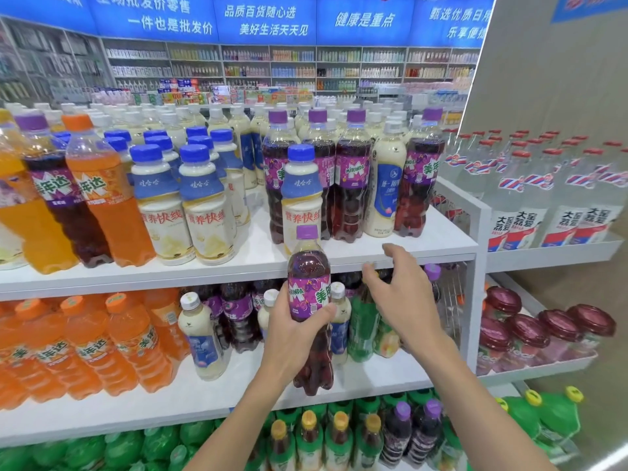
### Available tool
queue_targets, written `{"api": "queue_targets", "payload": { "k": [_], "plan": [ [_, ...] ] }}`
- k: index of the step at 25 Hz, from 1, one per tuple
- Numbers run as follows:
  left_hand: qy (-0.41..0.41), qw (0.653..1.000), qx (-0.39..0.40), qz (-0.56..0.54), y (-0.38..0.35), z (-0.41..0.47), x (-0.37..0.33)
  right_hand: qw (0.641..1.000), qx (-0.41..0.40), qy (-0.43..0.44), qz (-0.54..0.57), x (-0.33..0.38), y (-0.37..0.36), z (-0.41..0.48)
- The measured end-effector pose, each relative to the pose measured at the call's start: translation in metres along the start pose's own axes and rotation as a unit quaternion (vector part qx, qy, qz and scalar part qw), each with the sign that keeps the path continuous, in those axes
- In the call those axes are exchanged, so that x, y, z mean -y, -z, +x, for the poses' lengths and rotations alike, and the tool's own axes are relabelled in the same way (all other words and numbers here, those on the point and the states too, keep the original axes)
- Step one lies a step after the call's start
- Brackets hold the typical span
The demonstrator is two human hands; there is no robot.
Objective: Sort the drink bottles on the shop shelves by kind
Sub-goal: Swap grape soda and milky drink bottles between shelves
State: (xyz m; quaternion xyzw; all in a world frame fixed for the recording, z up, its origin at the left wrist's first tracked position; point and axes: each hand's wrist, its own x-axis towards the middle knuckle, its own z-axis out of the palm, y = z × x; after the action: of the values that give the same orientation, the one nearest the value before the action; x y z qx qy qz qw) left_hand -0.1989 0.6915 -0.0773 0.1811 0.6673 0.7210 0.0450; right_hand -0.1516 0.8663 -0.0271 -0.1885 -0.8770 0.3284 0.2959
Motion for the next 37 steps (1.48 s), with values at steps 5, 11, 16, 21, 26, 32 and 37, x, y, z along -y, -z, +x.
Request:
{"api": "queue_targets", "payload": {
  "k": [5,11,16,21,26,32,37],
  "plan": [
    [-0.002,1.000,0.004,-0.008,-0.010,0.008,-0.015,0.998,-0.043,0.039,0.012,0.010,0.021,0.036],
    [-0.006,1.000,0.002,-0.028,-0.016,0.013,-0.024,0.999,-0.033,0.037,0.008,0.009,0.020,0.045],
    [-0.011,0.999,0.006,-0.043,-0.016,0.019,-0.028,0.999,-0.011,0.025,0.042,0.015,0.020,0.058],
    [-0.023,0.999,0.022,-0.043,-0.014,0.027,-0.037,0.994,-0.002,0.037,0.100,0.053,0.017,0.094],
    [-0.031,0.999,0.023,-0.033,-0.004,0.036,-0.038,0.992,-0.051,0.076,0.087,0.083,0.010,0.117],
    [-0.035,0.999,0.011,-0.031,0.013,0.037,-0.035,0.995,-0.029,0.063,0.069,0.093,0.007,0.141],
    [-0.025,0.999,-0.024,-0.036,0.032,0.025,-0.029,0.997,-0.040,0.062,0.027,0.094,0.001,0.147]
  ]
}}
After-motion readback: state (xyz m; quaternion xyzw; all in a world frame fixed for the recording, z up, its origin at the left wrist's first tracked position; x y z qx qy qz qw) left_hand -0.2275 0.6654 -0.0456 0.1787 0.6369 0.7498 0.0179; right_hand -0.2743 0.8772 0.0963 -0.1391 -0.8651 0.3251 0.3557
